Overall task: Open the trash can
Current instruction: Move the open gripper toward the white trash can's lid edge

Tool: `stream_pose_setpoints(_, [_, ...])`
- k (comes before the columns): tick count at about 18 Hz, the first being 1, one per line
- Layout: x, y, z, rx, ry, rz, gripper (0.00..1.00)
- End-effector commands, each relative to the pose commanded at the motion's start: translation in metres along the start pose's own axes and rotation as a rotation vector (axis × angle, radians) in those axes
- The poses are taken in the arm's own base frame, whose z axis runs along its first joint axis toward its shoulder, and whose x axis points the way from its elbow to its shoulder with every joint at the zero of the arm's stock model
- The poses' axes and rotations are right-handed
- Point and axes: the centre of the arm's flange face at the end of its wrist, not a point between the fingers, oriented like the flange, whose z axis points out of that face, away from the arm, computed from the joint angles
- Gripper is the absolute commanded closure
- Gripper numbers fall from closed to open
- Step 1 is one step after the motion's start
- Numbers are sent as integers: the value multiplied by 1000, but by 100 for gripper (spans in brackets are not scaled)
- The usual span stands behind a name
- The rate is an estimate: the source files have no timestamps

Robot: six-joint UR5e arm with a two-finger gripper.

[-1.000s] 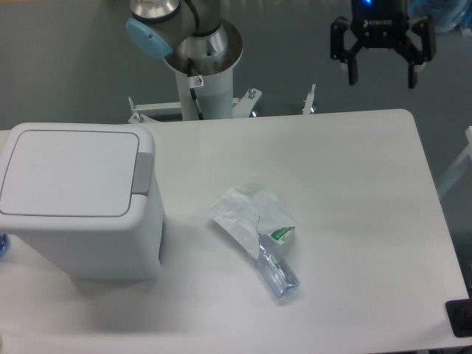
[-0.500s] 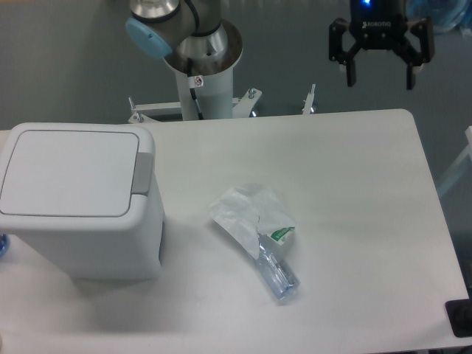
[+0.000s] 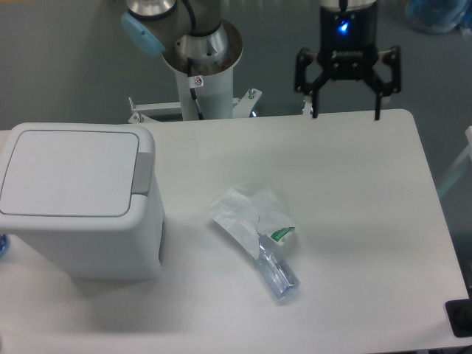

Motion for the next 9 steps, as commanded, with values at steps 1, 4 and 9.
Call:
stream_pose_setpoints(1, [5,-3,4,-2,9,-20,0])
stream_pose_setpoints(4, [14,-12,13,-3,27,-160,0])
stream_pose_setpoints(9, [53,-39,37,51,96,-323,0])
